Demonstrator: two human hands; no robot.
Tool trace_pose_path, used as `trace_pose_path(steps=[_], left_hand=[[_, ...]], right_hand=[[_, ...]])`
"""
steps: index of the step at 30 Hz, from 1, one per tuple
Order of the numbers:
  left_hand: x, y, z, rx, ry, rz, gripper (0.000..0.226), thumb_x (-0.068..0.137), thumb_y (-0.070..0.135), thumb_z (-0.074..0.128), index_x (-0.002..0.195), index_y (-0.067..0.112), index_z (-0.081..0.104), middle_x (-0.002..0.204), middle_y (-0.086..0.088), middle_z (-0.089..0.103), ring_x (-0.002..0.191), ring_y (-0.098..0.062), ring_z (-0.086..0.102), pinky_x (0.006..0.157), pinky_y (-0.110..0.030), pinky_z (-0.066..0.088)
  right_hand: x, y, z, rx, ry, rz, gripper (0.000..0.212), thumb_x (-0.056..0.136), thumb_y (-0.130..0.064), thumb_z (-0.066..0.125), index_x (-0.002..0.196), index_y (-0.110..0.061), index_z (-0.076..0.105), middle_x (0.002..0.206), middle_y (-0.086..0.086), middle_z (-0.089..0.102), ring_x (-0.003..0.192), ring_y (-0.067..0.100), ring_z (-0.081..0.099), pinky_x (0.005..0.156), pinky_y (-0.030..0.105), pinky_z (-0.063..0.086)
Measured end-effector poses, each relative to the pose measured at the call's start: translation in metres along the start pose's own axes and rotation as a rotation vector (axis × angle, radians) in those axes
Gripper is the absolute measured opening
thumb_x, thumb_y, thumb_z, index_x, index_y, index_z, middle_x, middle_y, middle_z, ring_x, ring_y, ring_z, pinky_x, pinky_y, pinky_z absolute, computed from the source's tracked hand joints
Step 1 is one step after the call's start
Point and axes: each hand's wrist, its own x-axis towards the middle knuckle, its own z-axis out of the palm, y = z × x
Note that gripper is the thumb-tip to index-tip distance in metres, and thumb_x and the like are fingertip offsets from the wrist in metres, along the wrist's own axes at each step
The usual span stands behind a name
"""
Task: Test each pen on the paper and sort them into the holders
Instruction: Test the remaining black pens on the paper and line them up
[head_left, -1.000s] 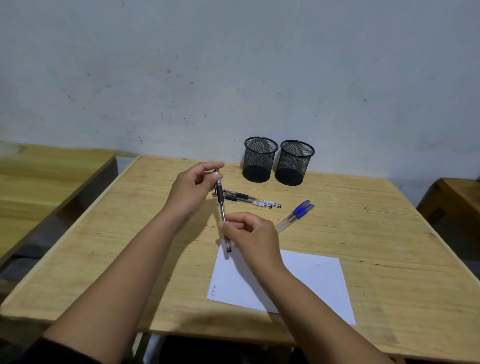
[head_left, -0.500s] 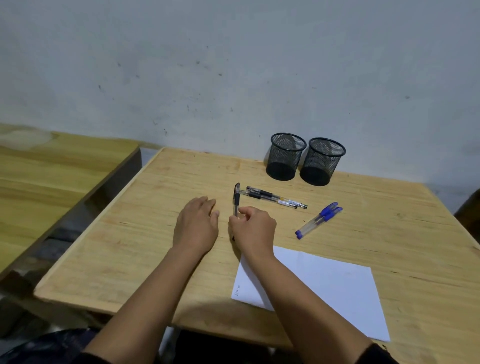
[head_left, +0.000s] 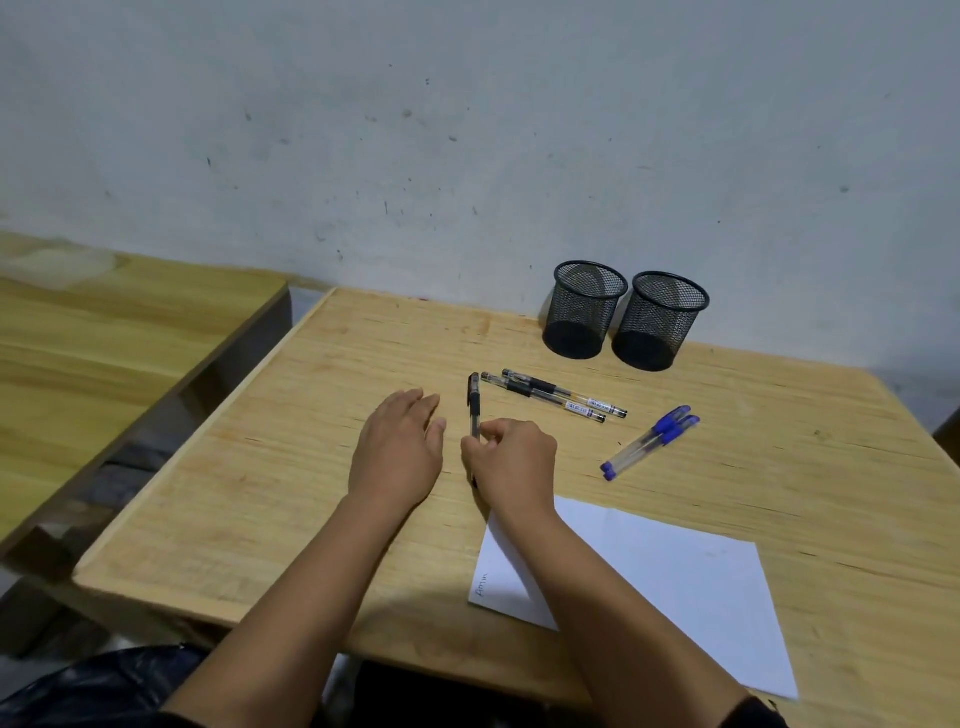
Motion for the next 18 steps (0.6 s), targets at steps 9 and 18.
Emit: trace_pose_path(steps=[9,18], left_hand=[[0.018,0.023,-0.007,-0.170,0.042,0.044,0.028,0.090,0.024,0.053,0.114,0.016,0.061,0.120,-0.003,0.062,0.117,-0.020,0.049,0.095,-0.029,0.037],[0.061,0.063,0.012,0.022,-0.094,0.179,0.022,0.085,0.022,0.061,0.107,0.020,0.064,0.106,-0.004,0.062,0.103,-0.021,0.051,0.084,-0.036,0.047]], right_hand=[[0.029,0.014,-0.041,0.041,0.096,-0.005,0.025,0.083,-0.018,0.063,0.104,-0.008,0.072,0.083,0.003,0.068,0.077,0.010,0.054,0.059,0.004,0.034],[0.063,0.045,-0.070,-0.337,0.146,-0.086,0.021,0.087,-0.023,0.060,0.103,-0.013,0.070,0.103,0.005,0.060,0.099,0.019,0.052,0.076,0.031,0.048]])
